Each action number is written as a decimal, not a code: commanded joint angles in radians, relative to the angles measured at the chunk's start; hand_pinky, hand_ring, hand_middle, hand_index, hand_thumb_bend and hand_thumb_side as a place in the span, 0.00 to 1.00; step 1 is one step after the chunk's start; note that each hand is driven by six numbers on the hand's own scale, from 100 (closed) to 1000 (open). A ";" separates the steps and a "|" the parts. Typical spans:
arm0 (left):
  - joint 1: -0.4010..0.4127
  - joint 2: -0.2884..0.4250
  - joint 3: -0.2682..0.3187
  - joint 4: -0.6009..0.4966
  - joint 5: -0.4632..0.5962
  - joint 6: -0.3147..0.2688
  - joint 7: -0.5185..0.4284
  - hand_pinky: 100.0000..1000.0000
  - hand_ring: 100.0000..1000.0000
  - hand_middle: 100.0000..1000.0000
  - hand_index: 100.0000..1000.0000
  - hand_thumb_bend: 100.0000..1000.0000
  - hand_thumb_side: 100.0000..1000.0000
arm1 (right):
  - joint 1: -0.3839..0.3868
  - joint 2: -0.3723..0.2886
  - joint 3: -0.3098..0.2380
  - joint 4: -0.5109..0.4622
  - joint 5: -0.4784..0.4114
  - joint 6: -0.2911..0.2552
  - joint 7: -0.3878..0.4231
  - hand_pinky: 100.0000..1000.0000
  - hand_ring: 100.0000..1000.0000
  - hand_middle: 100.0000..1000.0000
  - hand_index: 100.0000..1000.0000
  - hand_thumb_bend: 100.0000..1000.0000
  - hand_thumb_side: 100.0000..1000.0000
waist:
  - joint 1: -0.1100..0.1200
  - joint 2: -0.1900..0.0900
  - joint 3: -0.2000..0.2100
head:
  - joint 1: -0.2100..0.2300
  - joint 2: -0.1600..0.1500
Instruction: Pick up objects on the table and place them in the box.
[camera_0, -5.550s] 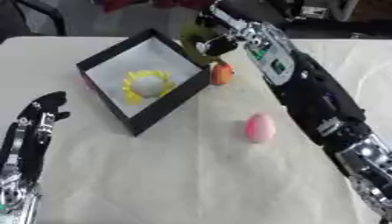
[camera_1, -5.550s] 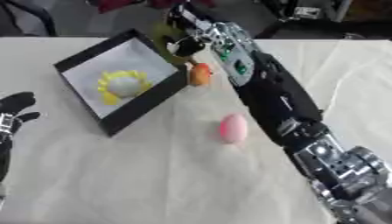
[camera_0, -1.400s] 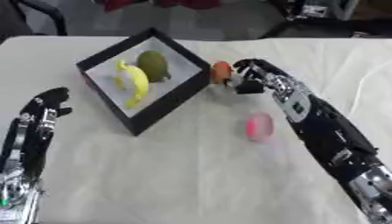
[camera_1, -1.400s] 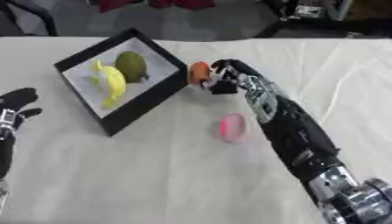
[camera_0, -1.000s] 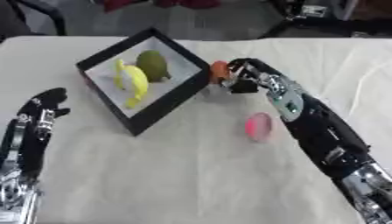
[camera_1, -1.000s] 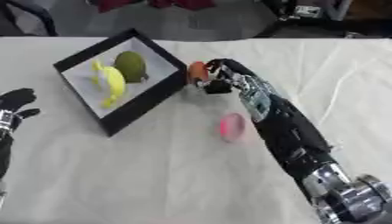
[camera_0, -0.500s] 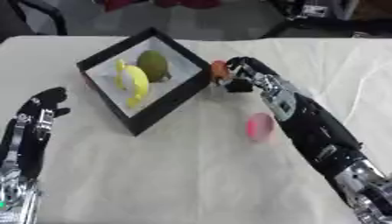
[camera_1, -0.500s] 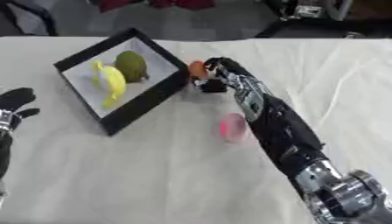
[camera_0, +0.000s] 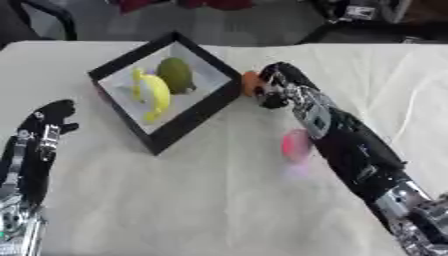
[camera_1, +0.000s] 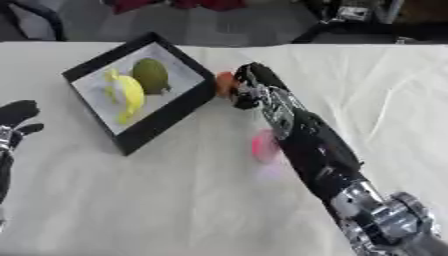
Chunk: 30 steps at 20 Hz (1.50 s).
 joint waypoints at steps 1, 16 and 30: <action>-0.013 0.004 -0.001 -0.020 0.004 -0.002 -0.001 0.76 0.83 0.74 0.78 0.07 0.73 | -0.016 -0.014 -0.006 -0.020 -0.010 0.005 -0.058 0.70 0.58 0.51 0.26 0.00 0.00 | 0.015 -0.007 0.001 | -0.001 -0.002; -0.008 0.008 0.001 -0.019 0.001 -0.002 0.000 0.76 0.83 0.74 0.78 0.07 0.73 | -0.047 -0.047 0.049 -0.234 -0.136 -0.004 -0.035 0.69 0.57 0.49 0.23 0.00 0.00 | 0.011 -0.012 -0.003 | 0.004 -0.002; -0.029 -0.011 -0.021 -0.019 0.012 -0.005 -0.020 0.76 0.82 0.74 0.78 0.07 0.73 | -0.142 0.086 0.071 -0.182 -0.149 -0.009 0.059 0.69 0.57 0.49 0.24 0.00 0.00 | 0.019 -0.003 0.043 | -0.045 -0.002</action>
